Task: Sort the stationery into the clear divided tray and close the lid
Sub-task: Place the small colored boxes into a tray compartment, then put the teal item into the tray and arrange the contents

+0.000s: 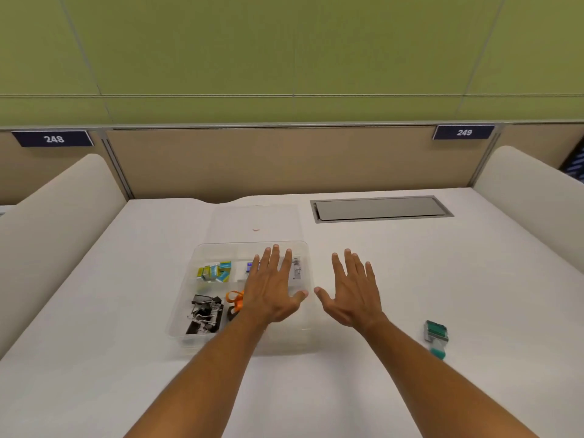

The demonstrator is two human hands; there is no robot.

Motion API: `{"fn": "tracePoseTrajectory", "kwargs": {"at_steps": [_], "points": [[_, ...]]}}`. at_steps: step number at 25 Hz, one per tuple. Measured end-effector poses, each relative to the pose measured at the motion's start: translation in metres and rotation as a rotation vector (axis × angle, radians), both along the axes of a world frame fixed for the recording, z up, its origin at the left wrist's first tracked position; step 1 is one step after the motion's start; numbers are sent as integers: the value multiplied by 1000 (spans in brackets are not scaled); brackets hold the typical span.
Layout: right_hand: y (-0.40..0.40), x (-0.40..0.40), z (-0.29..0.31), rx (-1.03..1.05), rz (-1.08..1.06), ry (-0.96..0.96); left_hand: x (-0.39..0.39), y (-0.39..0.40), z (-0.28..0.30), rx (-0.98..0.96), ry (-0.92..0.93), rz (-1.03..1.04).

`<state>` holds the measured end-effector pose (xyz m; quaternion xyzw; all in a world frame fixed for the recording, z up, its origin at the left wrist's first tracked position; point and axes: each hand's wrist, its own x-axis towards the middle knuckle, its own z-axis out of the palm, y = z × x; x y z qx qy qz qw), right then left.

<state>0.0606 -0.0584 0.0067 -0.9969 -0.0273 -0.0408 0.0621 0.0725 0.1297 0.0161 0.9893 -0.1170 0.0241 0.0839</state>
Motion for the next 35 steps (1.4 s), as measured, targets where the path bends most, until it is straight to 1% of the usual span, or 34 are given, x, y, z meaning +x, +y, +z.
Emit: {"fn": "tracePoseTrajectory", "kwargs": {"at_steps": [6,10,16,18,21,25,30,35], "points": [[-60,-37,-4,-8,-78,55,-24,-69,-6,23,42,-55],[-97,-60,-13,24,-145,67,-40,-102,-13,29,40,-98],[-134,-85,-28,133,-318,82,-56,-132,-24,59,47,-131],[-139,-87,-30,140,-361,61,-60,-136,-26,64,52,-133],[-144,-89,-32,126,-410,99,-66,-137,-28,74,57,-126],[-146,-88,-37,130,-410,123,-70,-135,-29,68,64,-104],[-147,-83,-37,193,-397,127,-73,-126,-28,68,62,-75],[-135,-72,-21,300,-317,47,-71,-116,-18,63,55,-38]]}}
